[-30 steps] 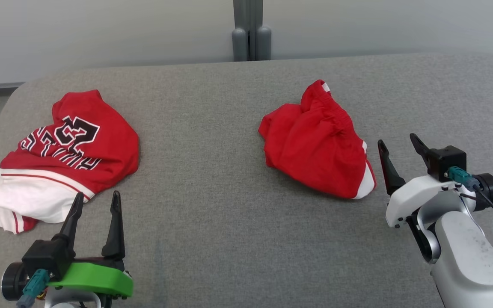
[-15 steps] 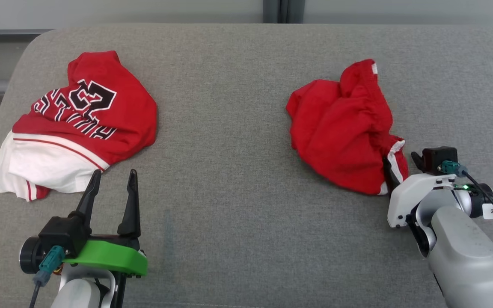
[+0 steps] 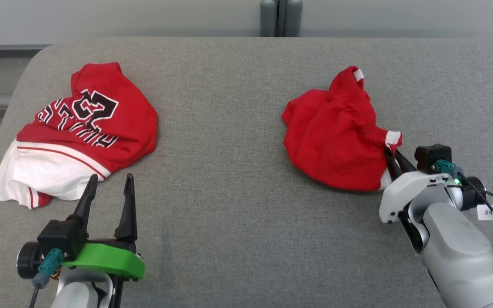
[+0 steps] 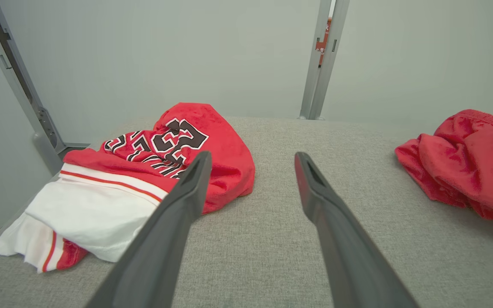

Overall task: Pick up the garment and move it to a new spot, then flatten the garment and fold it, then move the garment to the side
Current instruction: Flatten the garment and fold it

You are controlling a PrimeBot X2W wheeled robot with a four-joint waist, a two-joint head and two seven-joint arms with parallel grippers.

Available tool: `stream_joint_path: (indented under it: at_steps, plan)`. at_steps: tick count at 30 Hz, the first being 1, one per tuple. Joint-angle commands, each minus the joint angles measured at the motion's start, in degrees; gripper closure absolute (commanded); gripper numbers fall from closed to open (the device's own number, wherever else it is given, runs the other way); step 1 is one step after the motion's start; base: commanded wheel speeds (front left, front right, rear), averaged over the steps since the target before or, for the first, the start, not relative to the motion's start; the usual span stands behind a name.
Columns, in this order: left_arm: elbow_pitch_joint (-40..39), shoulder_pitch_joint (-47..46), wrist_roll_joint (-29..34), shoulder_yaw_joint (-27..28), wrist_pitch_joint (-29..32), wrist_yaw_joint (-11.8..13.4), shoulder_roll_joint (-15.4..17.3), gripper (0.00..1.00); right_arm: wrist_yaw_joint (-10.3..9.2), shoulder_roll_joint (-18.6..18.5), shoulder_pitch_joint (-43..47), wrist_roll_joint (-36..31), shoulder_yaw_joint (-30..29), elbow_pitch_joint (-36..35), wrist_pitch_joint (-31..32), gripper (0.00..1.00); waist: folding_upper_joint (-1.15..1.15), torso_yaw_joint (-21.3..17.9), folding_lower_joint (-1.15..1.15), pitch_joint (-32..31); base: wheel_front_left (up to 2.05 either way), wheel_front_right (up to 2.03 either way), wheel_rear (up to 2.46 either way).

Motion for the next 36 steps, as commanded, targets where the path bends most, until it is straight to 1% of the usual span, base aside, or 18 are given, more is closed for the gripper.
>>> stream_joint_path:
  at_steps: [1,6,9,12,16,20,24,25,26,27,29,31,34,36]
  plan:
    - [-0.04,1.04,0.65,0.22,-0.17,0.16,0.16,0.00,-0.02,-0.20,0.09,-0.17,0.46,-3.41,-0.35,1.00,0.00,-0.99,0.00,-1.79,0.00,0.00,0.00]
    - [-0.08,2.38,0.51,0.51,-0.17,0.37,0.48,0.00,-0.02,0.29,3.34,-2.19,2.89,-15.83,-0.34,1.00,0.00,-1.69,0.00,-3.86,0.00,0.00,0.00]
    - [-0.17,3.00,0.45,0.51,-0.18,0.41,0.56,0.00,-0.01,1.27,5.08,-3.39,7.17,-21.99,-0.35,1.00,0.00,-1.65,0.00,-4.76,0.00,0.00,0.00]
    - [-0.37,3.49,0.41,0.32,-0.16,0.44,0.45,0.00,-0.01,2.28,6.67,-3.36,13.03,-24.92,-0.35,1.00,0.00,-1.14,0.00,-5.33,0.00,0.00,0.00]
    - [-0.53,4.04,0.30,0.26,-0.11,0.66,0.44,0.00,-0.01,3.73,8.08,-2.19,22.63,-25.40,-0.36,1.00,0.00,-0.12,0.00,-5.67,0.00,0.00,0.00]
    - [-0.58,4.07,0.25,-0.12,-0.05,0.60,0.25,0.00,-0.01,5.29,8.92,-0.15,33.01,-22.97,-0.36,1.00,0.00,1.50,0.00,-5.63,0.00,0.00,0.00]
    - [-0.49,4.01,0.26,-0.52,0.09,0.79,0.02,0.00,-0.01,6.31,9.70,2.93,40.23,-19.42,-0.36,1.00,0.00,3.05,0.00,-5.43,0.00,0.00,0.00]
    - [-0.35,3.91,0.20,-0.52,0.09,0.74,0.04,0.00,-0.01,6.50,9.55,3.78,41.13,-18.86,-0.36,0.87,0.00,3.31,0.00,-5.37,0.00,0.00,0.00]
    - [-0.21,3.79,0.12,-0.56,0.08,0.72,-0.02,0.00,-0.01,6.67,9.35,4.47,41.66,-18.25,-0.37,0.49,0.00,3.51,0.00,-5.33,0.00,0.00,0.00]
    - [-0.15,3.67,0.04,-0.59,0.07,0.73,-0.08,0.00,-0.01,6.80,9.17,5.20,42.09,-17.68,-0.37,0.00,0.00,3.67,0.00,-5.27,0.00,0.00,0.00]
    - [-0.05,3.68,-0.03,-0.54,0.06,0.85,-0.12,0.00,-0.01,6.92,8.75,6.20,42.20,-17.25,-0.37,0.00,0.00,3.72,0.00,-5.23,0.00,0.00,0.00]
    - [-0.03,4.02,-0.12,-0.30,0.04,1.07,0.00,0.00,-0.01,6.89,8.05,6.82,41.03,-17.41,-0.37,0.00,0.00,3.38,0.00,-5.22,0.00,0.00,0.00]
    - [-0.15,4.49,-0.13,0.16,0.01,1.45,0.22,0.00,-0.01,6.89,7.36,6.77,37.53,-18.66,-0.37,0.00,0.00,2.36,0.00,-5.29,0.00,0.00,0.00]
    - [-0.20,4.55,-0.09,0.32,-0.01,1.55,0.35,0.00,-0.01,5.91,7.42,6.80,34.33,-19.74,-0.36,0.00,0.00,1.61,0.00,-5.33,0.00,0.00,0.00]
